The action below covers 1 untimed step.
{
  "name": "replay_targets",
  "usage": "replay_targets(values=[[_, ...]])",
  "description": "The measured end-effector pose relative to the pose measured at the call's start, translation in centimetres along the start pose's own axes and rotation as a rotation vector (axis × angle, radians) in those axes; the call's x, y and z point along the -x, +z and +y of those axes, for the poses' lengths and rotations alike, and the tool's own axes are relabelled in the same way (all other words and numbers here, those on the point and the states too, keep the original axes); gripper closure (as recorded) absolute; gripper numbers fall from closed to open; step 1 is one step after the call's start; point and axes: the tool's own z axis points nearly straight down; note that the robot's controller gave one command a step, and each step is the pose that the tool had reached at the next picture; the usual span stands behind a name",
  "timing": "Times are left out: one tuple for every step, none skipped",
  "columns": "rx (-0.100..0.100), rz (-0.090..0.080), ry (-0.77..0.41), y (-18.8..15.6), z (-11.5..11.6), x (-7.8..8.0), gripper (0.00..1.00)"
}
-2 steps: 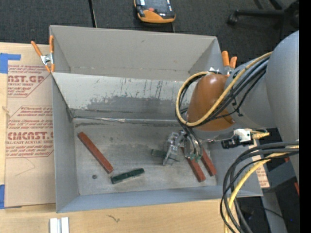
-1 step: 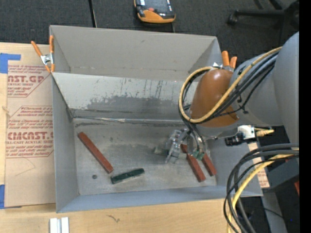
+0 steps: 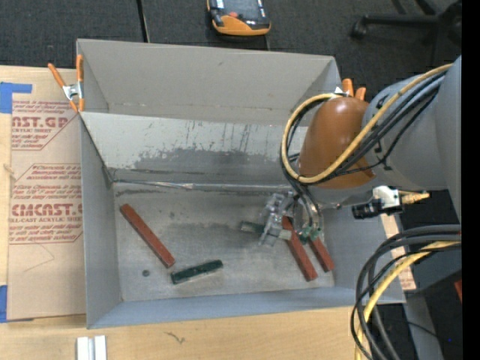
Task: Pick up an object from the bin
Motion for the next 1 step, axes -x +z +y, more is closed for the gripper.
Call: replay_targets(values=[[0.001, -0.005, 0.000, -1.72, 0.03, 0.11, 1.00]])
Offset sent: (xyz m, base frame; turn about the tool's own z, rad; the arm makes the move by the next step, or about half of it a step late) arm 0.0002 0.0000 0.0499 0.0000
